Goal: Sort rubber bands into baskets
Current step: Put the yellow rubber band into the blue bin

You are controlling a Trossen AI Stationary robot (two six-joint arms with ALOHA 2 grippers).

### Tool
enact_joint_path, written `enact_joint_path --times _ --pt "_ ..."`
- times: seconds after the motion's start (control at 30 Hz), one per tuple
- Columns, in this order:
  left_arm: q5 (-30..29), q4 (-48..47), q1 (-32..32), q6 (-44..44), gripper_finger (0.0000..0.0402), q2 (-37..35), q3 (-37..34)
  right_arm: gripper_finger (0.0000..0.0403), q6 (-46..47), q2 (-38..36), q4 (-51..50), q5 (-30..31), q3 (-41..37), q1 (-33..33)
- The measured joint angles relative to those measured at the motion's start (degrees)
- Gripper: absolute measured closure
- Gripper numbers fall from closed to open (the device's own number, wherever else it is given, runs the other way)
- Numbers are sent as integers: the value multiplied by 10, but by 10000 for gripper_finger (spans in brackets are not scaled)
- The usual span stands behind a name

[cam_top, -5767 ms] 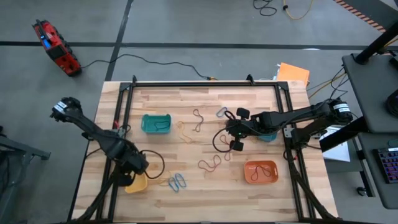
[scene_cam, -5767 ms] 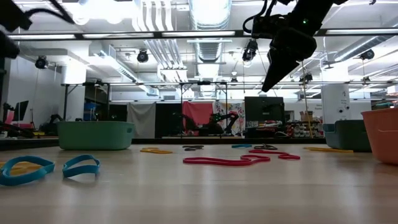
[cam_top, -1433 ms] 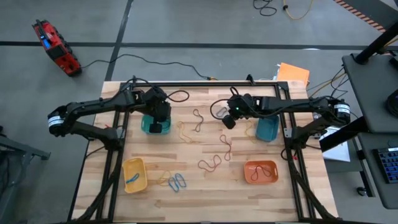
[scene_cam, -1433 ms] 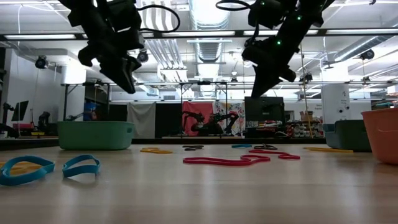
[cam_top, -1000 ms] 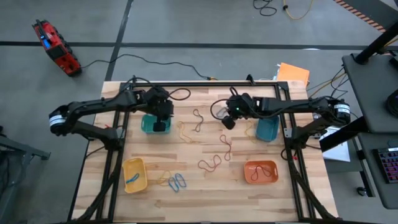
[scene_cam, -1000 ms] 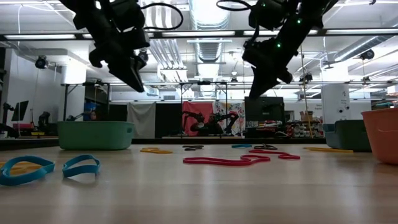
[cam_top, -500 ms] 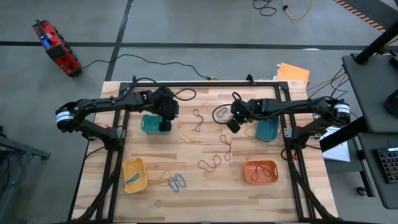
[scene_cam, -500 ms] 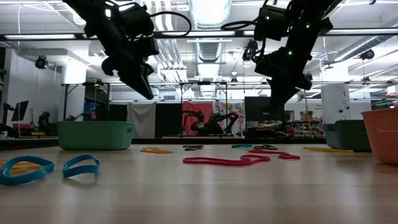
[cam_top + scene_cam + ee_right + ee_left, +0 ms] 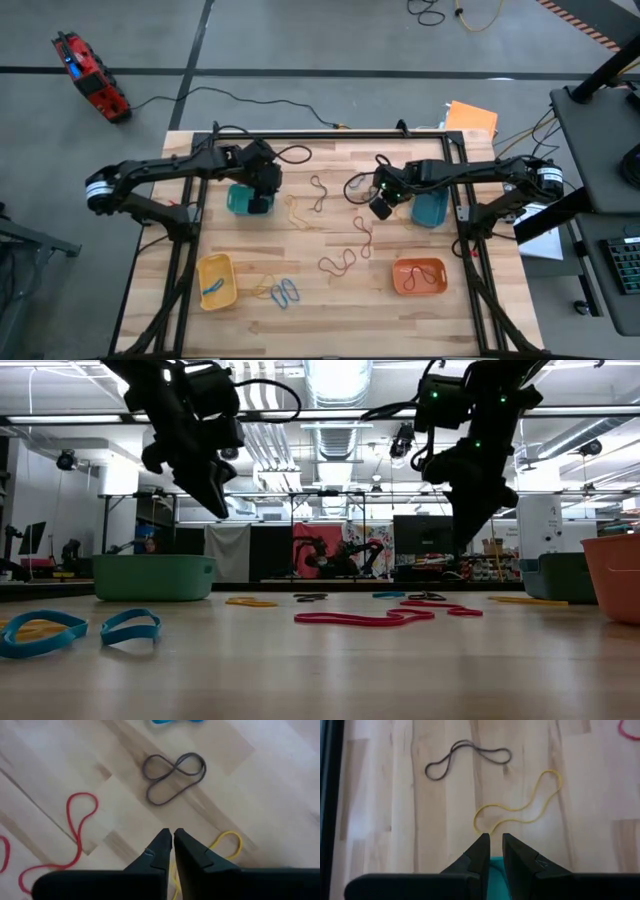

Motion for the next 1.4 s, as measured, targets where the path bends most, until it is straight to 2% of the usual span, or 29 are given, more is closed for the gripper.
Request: enact_joint_path --times 0.27,0.4,0.53,0.9,1.4 --pt "63 8 -1 21 366 -51 0 304 10 0 -6 -9 1 6" --pt "62 16 -1 21 366 -80 0 266 20 0 -26 -9 1 5" --pt "62 37 -1 27 366 -110 0 245 20 12 -27 -9 4 5" --pt "61 61 -1 34 366 -161 0 249 0 103 -92 -8 17 -13" --pt "61 61 -1 35 366 -197 0 273 -147 169 -89 -9 46 -31"
